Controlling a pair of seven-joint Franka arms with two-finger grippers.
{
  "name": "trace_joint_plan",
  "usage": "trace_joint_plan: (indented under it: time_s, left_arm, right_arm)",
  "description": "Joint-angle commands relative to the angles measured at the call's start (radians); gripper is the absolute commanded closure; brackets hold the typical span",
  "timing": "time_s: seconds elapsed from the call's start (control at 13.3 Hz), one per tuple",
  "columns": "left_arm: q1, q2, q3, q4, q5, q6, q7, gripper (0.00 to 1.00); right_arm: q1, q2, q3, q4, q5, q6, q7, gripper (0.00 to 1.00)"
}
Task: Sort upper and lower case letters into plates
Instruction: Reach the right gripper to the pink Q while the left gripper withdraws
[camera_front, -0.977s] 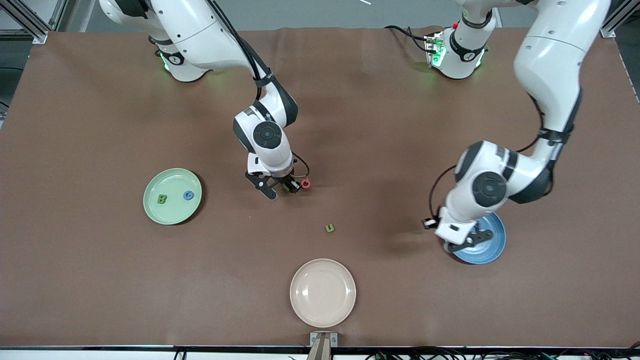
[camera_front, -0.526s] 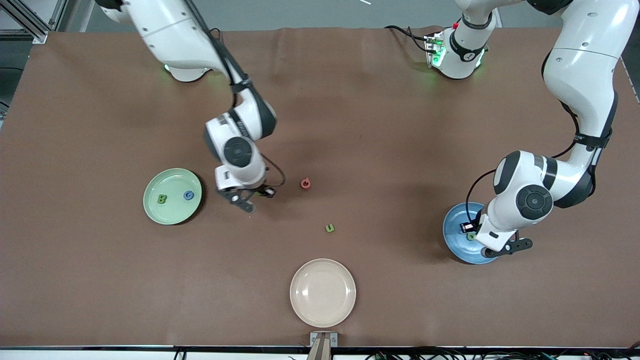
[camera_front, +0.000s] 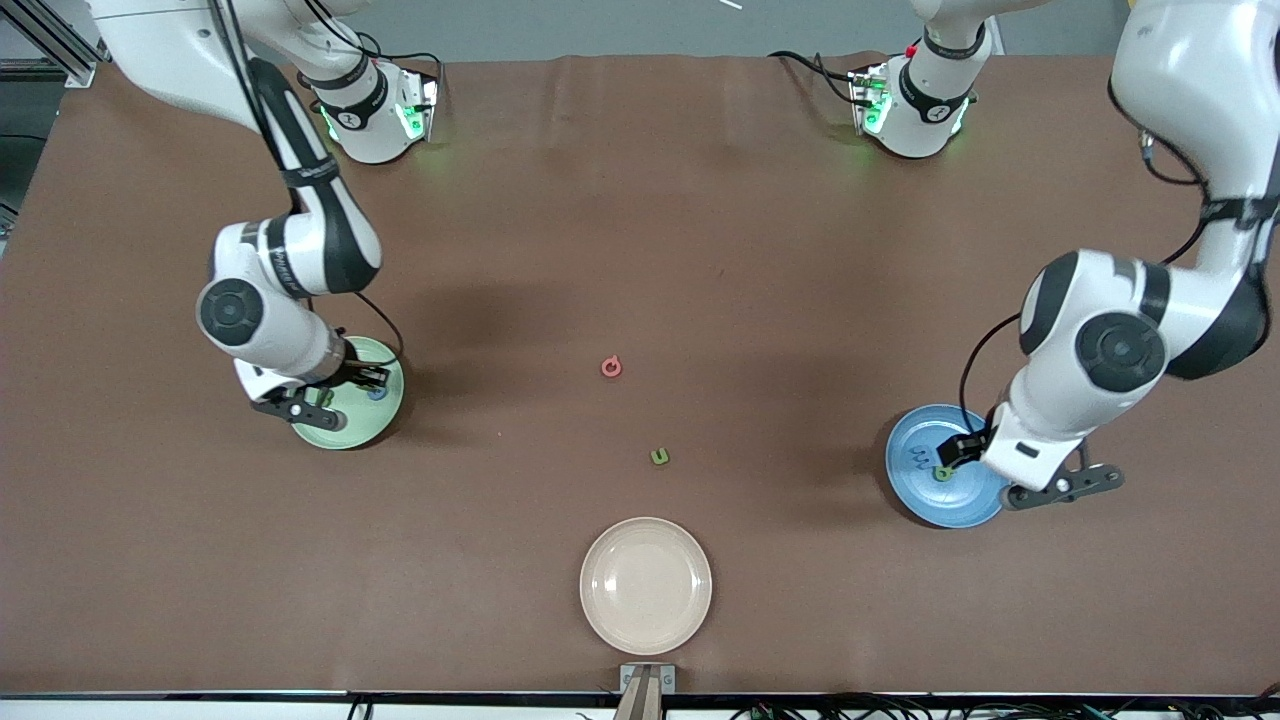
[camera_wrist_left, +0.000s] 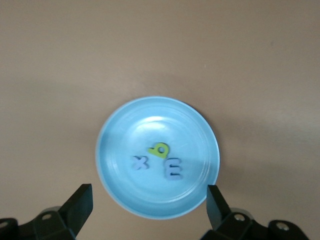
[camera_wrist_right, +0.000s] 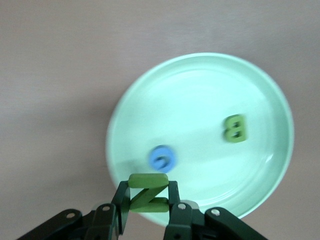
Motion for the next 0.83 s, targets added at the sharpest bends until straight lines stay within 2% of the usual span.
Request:
trace_joint_plan:
  time_s: [0.0,0.08,0.23,0.53,0.6,0.75]
  left_arm:
    - [0.004,-0.053,-0.035,0.055,-0.007,-0.150,0.024,0.00]
    - [0.004,-0.058,-0.053,0.097,-0.007,-0.228,0.024,0.00]
    - [0.004,-0.069,-0.069,0.147,-0.007,-0.325,0.026,0.00]
    - [0.004,-0.139,-0.076,0.161,-0.032,-0.391,0.090,0.00]
    - [-0.005,-0.174,-0.058,0.158,-0.085,-0.395,0.108,0.00]
    - [-0.072,-0.268,0.059,0.123,-0.164,-0.402,0.194,0.00]
  right_arm:
    - [-0.062,-0.034,0.024,-0.084,-0.013,0.062,-0.072,0.31]
    - [-0.056,-0.036,0.025,-0.081,-0.013,0.056,-0.067,0.00]
    - [-0.019,-0.037,0.031,-0.075,-0.001,0.056,0.001,0.00]
    - [0.236,-0.002,0.031,0.002,0.001,0.065,0.442,0.00]
    - [0.301,0.033,0.033,0.042,0.004,0.068,0.548,0.00]
    - [0.419,0.136,0.031,0.158,0.005,0.070,0.731,0.00]
